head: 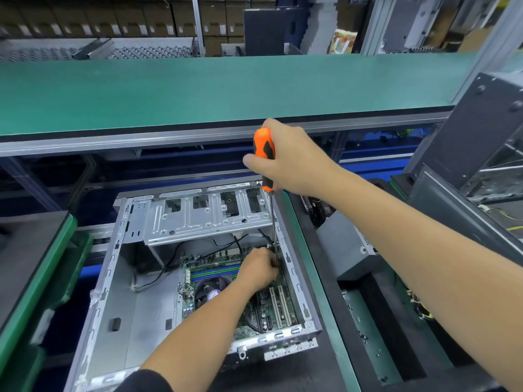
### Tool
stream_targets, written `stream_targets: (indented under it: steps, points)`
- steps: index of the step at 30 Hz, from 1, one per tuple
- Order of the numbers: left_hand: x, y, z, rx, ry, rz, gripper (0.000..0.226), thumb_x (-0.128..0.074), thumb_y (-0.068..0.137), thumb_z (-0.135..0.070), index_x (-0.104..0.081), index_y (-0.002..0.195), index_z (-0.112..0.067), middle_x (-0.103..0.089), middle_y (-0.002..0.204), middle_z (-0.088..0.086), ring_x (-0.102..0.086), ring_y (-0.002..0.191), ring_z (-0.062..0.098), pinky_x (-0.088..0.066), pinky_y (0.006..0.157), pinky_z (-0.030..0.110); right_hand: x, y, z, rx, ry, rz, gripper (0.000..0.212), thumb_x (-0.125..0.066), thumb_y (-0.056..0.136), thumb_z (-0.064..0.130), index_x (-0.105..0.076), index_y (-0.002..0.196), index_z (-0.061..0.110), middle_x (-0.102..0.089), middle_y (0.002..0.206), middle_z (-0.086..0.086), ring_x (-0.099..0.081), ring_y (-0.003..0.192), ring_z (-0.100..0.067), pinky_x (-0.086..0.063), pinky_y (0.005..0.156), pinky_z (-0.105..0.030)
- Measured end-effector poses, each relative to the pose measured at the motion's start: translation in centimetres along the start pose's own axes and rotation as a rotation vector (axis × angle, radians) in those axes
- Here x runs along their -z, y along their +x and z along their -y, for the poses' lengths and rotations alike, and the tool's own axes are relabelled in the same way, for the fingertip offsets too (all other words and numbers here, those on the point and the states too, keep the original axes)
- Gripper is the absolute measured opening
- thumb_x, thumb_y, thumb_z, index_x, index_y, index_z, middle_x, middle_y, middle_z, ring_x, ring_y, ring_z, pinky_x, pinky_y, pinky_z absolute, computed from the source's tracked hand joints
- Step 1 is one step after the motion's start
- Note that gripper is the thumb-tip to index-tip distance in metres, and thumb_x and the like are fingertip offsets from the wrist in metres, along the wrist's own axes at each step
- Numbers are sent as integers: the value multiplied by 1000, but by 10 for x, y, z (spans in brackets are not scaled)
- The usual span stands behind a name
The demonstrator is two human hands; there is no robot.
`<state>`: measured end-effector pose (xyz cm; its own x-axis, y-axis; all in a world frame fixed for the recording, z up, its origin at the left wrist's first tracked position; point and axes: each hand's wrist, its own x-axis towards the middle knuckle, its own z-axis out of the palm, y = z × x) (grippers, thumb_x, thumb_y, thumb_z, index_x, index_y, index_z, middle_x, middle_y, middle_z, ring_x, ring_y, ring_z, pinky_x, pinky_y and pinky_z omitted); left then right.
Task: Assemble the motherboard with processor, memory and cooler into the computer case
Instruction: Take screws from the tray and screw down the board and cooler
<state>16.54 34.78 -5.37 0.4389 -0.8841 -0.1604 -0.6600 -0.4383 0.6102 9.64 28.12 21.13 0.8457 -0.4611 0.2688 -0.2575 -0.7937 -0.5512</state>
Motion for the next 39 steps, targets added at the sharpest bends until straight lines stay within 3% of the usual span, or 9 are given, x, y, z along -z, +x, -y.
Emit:
stream_targets:
  steps: [3, 7, 11, 15, 17, 23, 29, 34, 39]
  points:
    - [3, 1, 0, 8, -50, -13, 13, -61, 76, -7, -74, 80, -8, -72, 85, 10, -65, 81, 22, -52, 71, 27, 10, 5, 3, 22, 41, -63, 28, -60, 91, 35, -44, 88, 12, -62, 80, -11, -63, 64, -29, -52, 59, -38]
    - [19, 2, 0, 76, -192, 1, 10, -64, 75, -10, -66, 67, -6, -61, 66, 8, -51, 58, 18, -39, 52, 21, 18, 10, 3, 60, 86, -202, 31, -57, 94, 36, -42, 96, 8, -54, 75, -12, -53, 62, -30, -49, 57, -34]
    - [39, -5, -4, 71, -431, -143, 50, -57, 79, 0, -33, 40, -21, -34, 47, 1, -28, 45, 13, -31, 53, 25, 26, 14, 2, 90, 157, -318, 28, -55, 97, 31, -36, 97, 12, -40, 71, -1, -46, 57, -17, -48, 51, -28]
    - [53, -13, -12, 74, -613, -59, 46, -41, 76, 10, -56, 40, -15, -58, 63, 21, -43, 50, 16, -36, 46, 21, 33, 15, 0, 124, 211, -367, 28, -55, 98, 27, -33, 96, 9, -34, 70, 0, -38, 52, -9, -46, 47, -20]
    - [56, -13, -16, 84, -669, -3, 37, -37, 71, 11, -57, 44, -6, -58, 60, 16, -45, 54, 22, -35, 43, 21, 37, 16, 0, 138, 191, -395, 28, -54, 98, 27, -33, 98, 9, -32, 68, 2, -35, 52, -9, -43, 47, -19]
    - [68, -15, -44, -65, -672, 10, 32, -36, 61, -5, -47, 33, -16, -47, 45, 6, -36, 41, 14, -32, 43, 18, 62, 19, 7, 164, 219, -519, 30, -54, 97, 31, -36, 93, 8, -33, 68, 5, -36, 55, -5, -38, 55, -18]
    - [66, -5, -100, -200, -454, 134, 40, -37, 68, -7, -62, 40, -19, -62, 52, -2, -46, 47, 15, -38, 45, 22, 94, 12, -3, 210, 229, -548, 24, -45, 101, 26, -41, 90, 5, -57, 78, -27, -55, 57, -28, -48, 52, -25]
    - [38, 7, -131, -226, -209, 396, 38, -39, 74, 6, -69, 57, -9, -65, 58, 0, -49, 50, 10, -41, 51, 19, 98, -9, -39, 127, 75, -412, 30, -44, 101, 35, -30, 96, 9, -34, 66, 3, -46, 46, -8, -39, 47, -20]
    - [11, 11, -144, -152, 61, 516, 37, -39, 74, 2, -69, 65, -16, -64, 59, -3, -53, 52, 15, -41, 42, 17, 94, -40, -83, 36, 116, -282, 30, -49, 99, 37, -29, 96, 14, -47, 68, 2, -57, 52, -14, -47, 47, -23]
